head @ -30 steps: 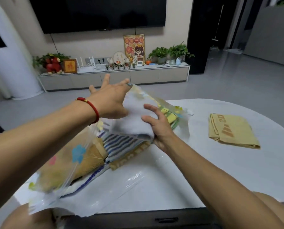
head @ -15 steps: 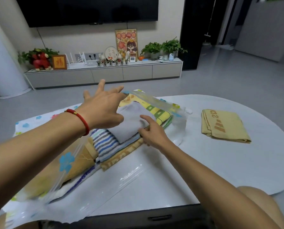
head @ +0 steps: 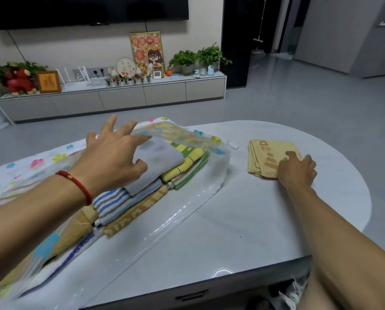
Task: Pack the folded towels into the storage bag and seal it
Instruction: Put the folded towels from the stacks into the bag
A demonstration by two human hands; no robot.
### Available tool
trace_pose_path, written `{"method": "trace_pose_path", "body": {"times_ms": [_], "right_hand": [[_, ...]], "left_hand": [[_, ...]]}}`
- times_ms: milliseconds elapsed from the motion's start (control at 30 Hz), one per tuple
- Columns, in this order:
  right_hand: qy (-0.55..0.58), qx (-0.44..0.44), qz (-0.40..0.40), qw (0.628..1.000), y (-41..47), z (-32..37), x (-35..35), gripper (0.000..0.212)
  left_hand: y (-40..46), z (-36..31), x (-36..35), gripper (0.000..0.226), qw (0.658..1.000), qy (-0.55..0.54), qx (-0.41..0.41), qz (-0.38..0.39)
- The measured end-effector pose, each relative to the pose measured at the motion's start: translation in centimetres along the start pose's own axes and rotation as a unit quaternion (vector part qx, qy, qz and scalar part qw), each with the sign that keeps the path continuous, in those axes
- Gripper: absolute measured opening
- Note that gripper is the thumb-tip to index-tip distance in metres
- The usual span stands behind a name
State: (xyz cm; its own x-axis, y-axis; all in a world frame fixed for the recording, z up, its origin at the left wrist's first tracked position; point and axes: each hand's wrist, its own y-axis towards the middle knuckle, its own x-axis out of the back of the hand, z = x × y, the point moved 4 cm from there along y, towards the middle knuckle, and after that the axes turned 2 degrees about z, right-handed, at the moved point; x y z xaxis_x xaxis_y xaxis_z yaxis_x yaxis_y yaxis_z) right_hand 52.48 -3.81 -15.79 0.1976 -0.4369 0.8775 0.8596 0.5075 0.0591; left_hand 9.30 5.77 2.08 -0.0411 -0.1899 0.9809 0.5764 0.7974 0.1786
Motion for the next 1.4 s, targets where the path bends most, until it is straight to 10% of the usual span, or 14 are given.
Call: {"method": "trace_pose_path", "body": {"times_ms": [467,767,1133,1267,1400], "right_hand": [[0.215,-0.046,0.162,0.962,1.9,0.8,0.7,0.058],[0.413,-0.028,0.337,0.846,-2.5,-1.5,3.1,0.033],[0.298,0.152,0.651,0.682,-16.1,7.8,6.0,0.043],[0.4,0.203,0.634,0.629,-24.4,17.1,2.5,0.037],[0.623,0.076,0.558,0.543,-30.5,24.9,-3.1,0.033]], "left_hand": [[-1.4,-0.1,-0.2,0.065,1.0,0.004,0.011,-0.012],[-6.5,3.0,-0.2,0.067,0.998,-0.009,0.056,0.019],[-8.9,6.5,1.9,0.08,0.993,-0.056,0.07,0.079],[-8.3,6.9,3.6,0.077,0.991,-0.093,0.059,0.08],[-7.4,7.3,5.2,0.067,0.986,-0.136,0.064,0.074]]}}
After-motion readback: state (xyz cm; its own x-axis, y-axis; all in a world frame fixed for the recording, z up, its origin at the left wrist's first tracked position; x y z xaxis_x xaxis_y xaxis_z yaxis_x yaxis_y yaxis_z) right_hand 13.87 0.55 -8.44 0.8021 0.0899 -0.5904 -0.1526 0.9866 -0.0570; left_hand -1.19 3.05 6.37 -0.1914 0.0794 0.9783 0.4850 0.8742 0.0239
